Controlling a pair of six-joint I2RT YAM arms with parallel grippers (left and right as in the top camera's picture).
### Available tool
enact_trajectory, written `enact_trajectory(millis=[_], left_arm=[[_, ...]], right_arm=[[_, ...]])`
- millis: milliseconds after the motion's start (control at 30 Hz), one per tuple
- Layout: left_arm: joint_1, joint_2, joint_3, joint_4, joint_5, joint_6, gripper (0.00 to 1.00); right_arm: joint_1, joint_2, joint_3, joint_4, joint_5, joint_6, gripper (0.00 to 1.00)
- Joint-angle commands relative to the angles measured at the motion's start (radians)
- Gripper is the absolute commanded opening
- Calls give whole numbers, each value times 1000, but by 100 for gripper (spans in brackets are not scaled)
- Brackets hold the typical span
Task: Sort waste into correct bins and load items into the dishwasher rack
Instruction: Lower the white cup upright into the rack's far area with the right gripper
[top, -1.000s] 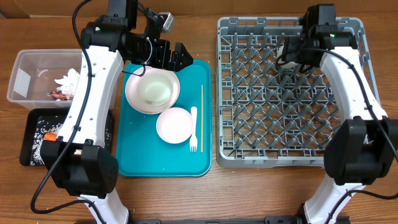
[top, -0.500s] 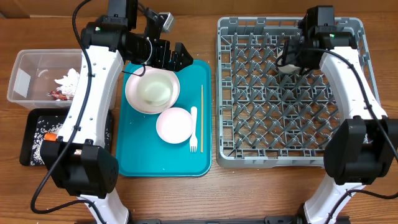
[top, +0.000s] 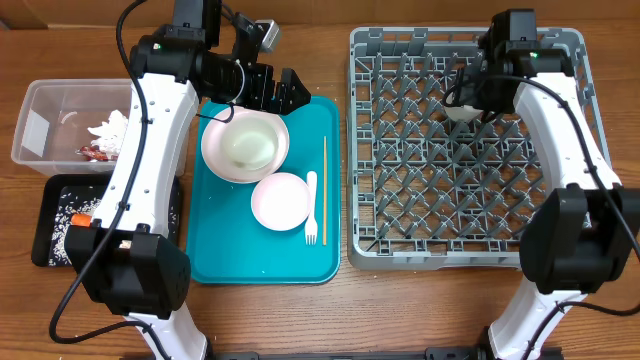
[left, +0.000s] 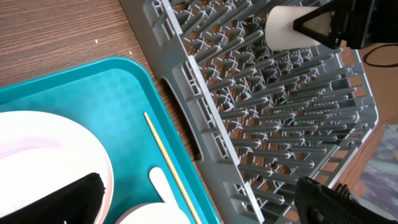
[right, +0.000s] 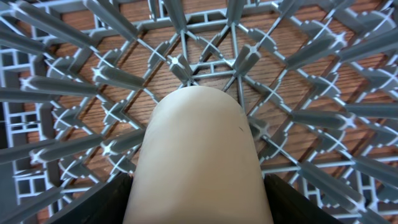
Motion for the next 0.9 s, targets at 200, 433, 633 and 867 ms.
enact_trajectory(millis=[200, 433, 633, 867], left_arm=[[-2, 8, -3, 0, -3, 6, 100], [-2, 8, -3, 0, -3, 6, 100], [-2, 8, -3, 0, -3, 6, 100], [-2, 8, -3, 0, -3, 6, 100]], right_arm=[[1, 30, 37, 46, -5, -7, 28], [1, 31, 37, 50, -5, -7, 39], [1, 32, 31, 50, -5, -7, 39], [1, 53, 31, 62, -6, -7, 39]])
